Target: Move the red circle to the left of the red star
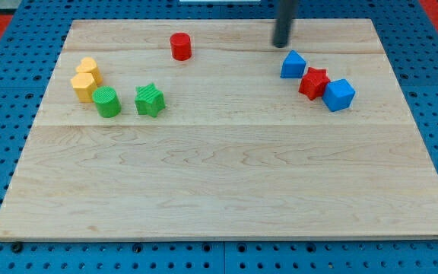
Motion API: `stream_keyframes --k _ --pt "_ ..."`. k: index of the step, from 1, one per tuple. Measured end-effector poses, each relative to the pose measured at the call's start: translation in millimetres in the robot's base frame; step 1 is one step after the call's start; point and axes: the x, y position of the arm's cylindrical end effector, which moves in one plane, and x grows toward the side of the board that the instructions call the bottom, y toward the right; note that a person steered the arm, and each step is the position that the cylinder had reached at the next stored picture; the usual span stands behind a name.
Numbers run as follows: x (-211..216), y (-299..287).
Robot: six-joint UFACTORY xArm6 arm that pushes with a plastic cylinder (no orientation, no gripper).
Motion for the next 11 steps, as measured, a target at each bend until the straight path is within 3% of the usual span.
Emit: stream_keyframes --k 1,2,3,4,6,7,9,10,11 --pt "-8 -85" --pt "-41 -111" --pt "-4 -138" --pt "5 -75" --pt "-37 -168" --pt "19 -192" --pt "53 5" --pt "79 57" --pt "80 45"
